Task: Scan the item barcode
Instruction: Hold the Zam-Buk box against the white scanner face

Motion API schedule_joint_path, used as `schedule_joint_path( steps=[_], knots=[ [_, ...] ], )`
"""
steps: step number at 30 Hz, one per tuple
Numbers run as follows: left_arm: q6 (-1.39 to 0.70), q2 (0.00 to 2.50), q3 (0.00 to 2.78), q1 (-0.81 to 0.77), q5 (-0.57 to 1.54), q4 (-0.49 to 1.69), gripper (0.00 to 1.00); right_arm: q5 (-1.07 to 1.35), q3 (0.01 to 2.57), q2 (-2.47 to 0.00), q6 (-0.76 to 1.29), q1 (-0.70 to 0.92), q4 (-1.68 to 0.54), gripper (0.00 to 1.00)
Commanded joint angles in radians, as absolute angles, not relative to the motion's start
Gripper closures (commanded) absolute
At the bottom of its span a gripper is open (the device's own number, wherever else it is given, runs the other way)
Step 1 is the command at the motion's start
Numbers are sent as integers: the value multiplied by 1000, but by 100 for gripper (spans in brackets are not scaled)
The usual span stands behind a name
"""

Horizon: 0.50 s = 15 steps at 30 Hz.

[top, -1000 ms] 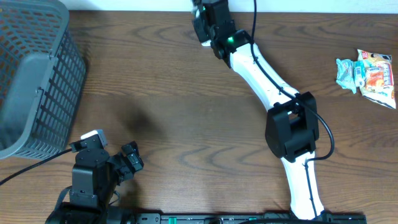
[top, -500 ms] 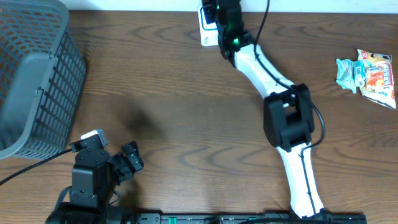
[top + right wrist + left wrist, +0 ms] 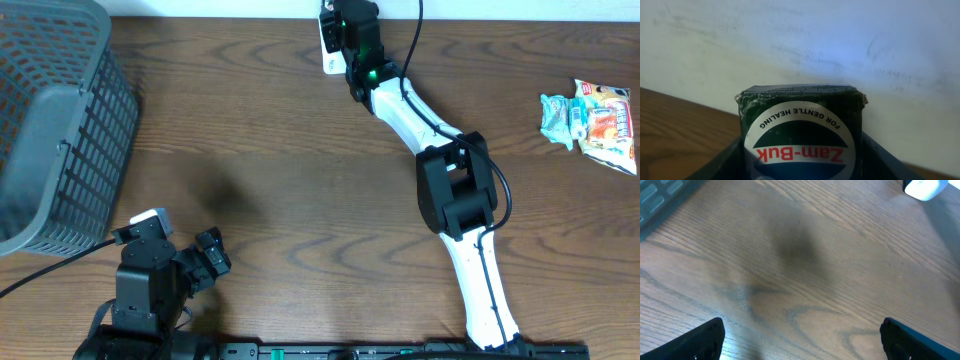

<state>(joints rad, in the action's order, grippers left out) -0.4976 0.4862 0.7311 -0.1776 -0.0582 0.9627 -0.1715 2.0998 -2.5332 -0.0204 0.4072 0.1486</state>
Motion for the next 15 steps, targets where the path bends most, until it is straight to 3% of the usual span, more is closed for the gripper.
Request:
schedule_joint_path(
  steps=[1, 15],
  knots=[
    [-495, 482, 733, -175, -60, 964, 2, -166, 2113, -2519, 56, 414, 141, 53],
    [-495, 482, 733, -175, -60, 964, 2, -167, 2113, -2496, 75, 411, 145, 51]
  ],
)
